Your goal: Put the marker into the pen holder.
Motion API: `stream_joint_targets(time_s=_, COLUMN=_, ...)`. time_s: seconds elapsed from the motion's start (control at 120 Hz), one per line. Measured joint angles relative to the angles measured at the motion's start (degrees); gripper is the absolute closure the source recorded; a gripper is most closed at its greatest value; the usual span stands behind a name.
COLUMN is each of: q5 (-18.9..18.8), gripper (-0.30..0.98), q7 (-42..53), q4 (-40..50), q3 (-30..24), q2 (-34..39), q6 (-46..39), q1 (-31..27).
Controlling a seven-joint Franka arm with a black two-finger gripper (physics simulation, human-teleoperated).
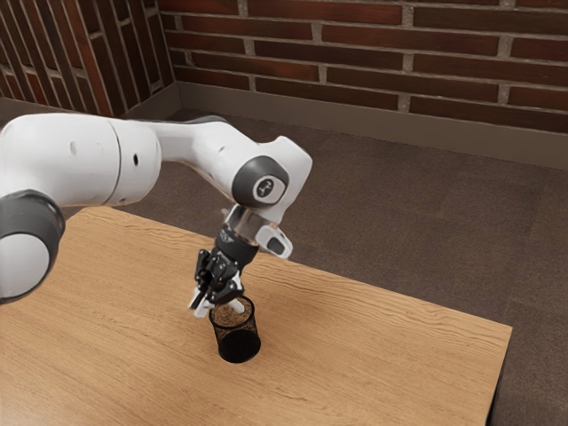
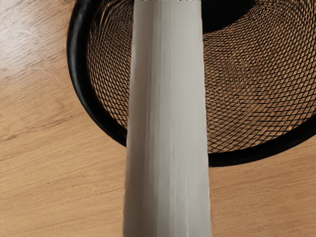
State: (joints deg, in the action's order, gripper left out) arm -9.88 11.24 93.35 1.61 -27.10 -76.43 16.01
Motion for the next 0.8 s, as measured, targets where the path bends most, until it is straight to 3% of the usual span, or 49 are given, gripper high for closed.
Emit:
stream_joint_targets(time_s=0.567, q5=-4.3, gripper=0.79, q7=0.2, q4=-5.3, q3=0.0, q2=-5.8, q6=-3.2, q1=0.0)
stream_joint_targets(time_s=0.8, q5=-4.0, gripper=0.73, q7=0.3, q4=-5.9, q3=-0.3, q2=-5.7, q6=-4.8, q1=0.8)
